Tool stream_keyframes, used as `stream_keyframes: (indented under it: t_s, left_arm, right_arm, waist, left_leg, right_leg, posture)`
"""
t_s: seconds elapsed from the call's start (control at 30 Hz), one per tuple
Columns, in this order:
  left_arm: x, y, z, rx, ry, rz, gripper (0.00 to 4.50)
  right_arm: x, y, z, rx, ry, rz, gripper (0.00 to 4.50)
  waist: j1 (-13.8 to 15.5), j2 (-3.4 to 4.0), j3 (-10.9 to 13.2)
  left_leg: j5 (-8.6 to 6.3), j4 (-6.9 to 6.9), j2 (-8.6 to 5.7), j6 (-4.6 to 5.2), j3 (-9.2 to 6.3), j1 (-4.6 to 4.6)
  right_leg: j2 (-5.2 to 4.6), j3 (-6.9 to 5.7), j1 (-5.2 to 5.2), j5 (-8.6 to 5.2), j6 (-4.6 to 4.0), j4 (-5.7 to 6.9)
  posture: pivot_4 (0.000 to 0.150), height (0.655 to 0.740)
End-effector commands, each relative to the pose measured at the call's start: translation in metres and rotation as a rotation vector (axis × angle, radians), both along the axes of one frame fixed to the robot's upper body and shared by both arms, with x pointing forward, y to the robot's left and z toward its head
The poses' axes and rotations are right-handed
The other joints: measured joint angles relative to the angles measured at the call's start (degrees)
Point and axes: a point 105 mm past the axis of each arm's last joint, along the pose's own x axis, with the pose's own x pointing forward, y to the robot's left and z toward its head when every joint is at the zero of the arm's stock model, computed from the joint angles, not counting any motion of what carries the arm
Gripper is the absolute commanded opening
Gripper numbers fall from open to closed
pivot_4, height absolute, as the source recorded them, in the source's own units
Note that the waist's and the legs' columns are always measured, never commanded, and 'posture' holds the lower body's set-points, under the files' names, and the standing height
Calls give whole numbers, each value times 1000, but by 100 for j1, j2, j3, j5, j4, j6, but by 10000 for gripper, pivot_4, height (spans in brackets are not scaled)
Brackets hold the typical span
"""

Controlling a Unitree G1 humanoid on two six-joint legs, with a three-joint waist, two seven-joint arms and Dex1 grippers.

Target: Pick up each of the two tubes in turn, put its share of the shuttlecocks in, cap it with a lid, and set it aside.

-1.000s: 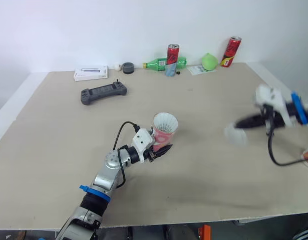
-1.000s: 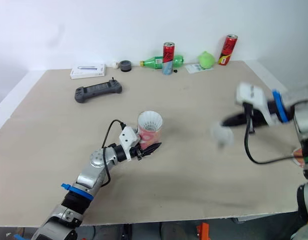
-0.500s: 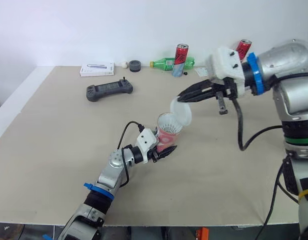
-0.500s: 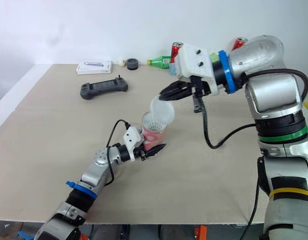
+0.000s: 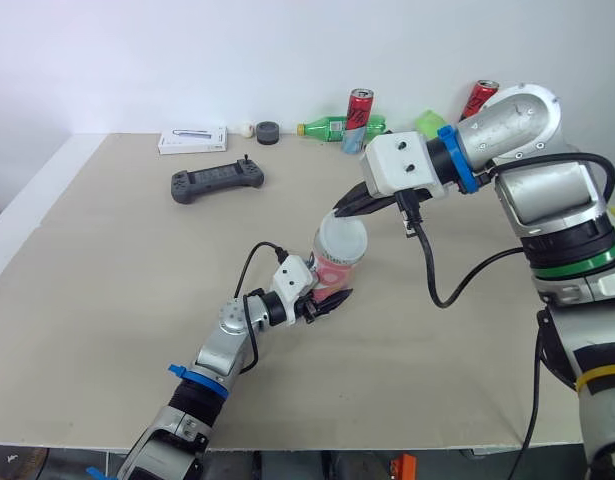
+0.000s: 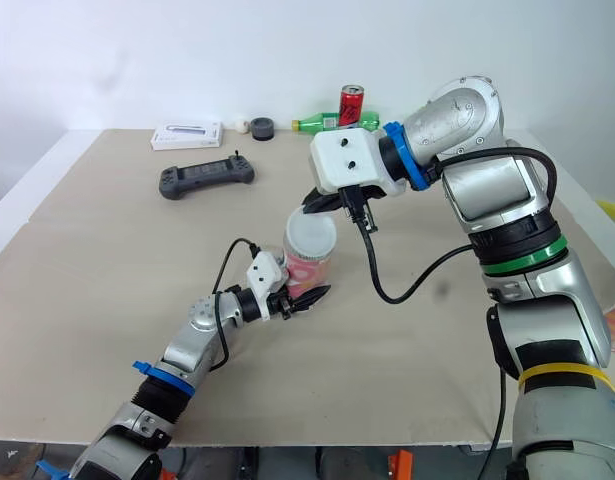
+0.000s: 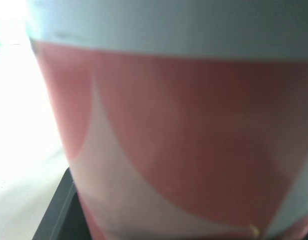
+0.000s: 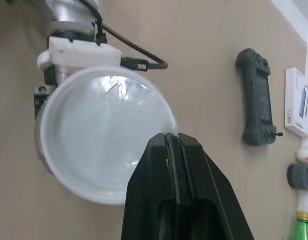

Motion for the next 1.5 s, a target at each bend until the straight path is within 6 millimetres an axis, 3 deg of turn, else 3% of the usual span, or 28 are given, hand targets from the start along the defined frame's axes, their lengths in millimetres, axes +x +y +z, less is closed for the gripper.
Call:
stream_keyframes:
  t_s: [0.03,0.33,0.83,1.5]
  left_arm:
    - [-3,-1,-22,59,69,5,25123]
    - [-4,-2,-22,54,72,4,25123]
    - [-3,-3,-23,51,74,14,25123]
    - [-2,-3,-23,56,69,11,25123]
  right_arm:
    - [0,0,10,-40,-63,12,379]
    - [-11,2,-1,-133,-75,72,379]
    - [-12,9,0,-172,-203,97,379]
    - [-17,7,-18,-215,-188,121,379]
  waist:
    - [0,0,0]
    - [4,0,0]
    - [5,0,0]
    - [8,-1,0]
  left_leg:
    - [0,0,-1,0,0,0]
    - [0,0,-1,0,-2,-1]
    - [0,-1,-2,0,-2,-1]
    - [-1,-3,-7,0,-6,-1]
  right_leg:
    - [0,0,0,0,0,0]
    - [-1,0,1,-1,-1,0]
    - [-1,-1,0,-2,-1,0]
    - [-5,-1,4,-6,-3,-1]
  posture:
    - [1500,7400]
    - [1500,7400]
    - [1500,7400]
    - [1500,7400]
